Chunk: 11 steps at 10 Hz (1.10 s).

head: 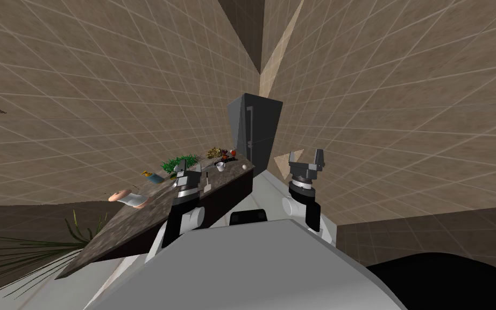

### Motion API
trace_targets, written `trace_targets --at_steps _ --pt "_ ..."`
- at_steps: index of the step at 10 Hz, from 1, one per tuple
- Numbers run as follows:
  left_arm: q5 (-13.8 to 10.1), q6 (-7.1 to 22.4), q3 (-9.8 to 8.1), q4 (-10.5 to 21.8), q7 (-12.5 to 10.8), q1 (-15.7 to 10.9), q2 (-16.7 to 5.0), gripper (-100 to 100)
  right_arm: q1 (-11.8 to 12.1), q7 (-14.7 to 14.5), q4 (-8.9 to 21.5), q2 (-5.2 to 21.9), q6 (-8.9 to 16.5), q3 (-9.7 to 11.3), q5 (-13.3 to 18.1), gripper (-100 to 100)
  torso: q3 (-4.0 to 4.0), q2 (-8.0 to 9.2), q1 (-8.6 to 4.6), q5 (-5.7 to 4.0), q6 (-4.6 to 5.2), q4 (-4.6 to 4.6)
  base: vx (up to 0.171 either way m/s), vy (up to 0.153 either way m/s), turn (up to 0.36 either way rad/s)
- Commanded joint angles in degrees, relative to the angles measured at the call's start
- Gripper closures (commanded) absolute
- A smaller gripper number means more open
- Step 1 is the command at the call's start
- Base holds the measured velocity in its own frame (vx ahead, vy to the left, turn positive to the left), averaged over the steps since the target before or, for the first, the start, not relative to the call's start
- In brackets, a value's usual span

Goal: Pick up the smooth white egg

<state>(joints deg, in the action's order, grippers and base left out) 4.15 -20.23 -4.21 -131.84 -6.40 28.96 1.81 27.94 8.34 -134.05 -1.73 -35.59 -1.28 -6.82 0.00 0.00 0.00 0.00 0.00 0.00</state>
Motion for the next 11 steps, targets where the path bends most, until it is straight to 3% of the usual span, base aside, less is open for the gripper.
trace_targets --at_steps 1,4,8,9,11 --pt "-0.8 1.2 -0.35 -0.4 -1.2 0.2 -2.4 -100 0.0 0.0 0.0 0.0 0.0 0.0 0.0 0 0.0 0.0 0.0 0.0 0.0 0.0 -0.017 -0.039 -0.011" --pt "-2.5 4.1 -1.11 -1.4 -4.3 0.9 -6.2 -100 0.0 0.0 0.0 0.0 0.0 0.0 0.0 0 0.06 0.1 -0.32 -0.07 0.0 0.02 -0.026 -0.087 -0.005" --pt "-5.5 10.3 -2.47 -3.3 -10.6 2.2 -11.4 -100 0.0 0.0 0.0 0.0 0.0 0.0 0.0 0 0.03 0.04 -0.52 -0.12 0.01 0.01 -0.018 -0.131 -0.012" --pt "-5.5 10.3 -2.47 -3.3 -11.1 2.2 -11.4 -100 0.0 0.0 0.0 0.0 0.0 0.0 0.0 0 0.04 0.08 -0.56 -0.13 0.0 0.02 -0.01 -0.1 0.004" --pt "-6.8 13.9 -3.19 -4.5 -14.8 3.1 -13.9 -100 0.0 0.0 0.0 0.0 0.0 0.0 0.0 0 0.0 0.0 -0.33 -0.08 0.0 0.0 0.012 -0.098 -0.016"
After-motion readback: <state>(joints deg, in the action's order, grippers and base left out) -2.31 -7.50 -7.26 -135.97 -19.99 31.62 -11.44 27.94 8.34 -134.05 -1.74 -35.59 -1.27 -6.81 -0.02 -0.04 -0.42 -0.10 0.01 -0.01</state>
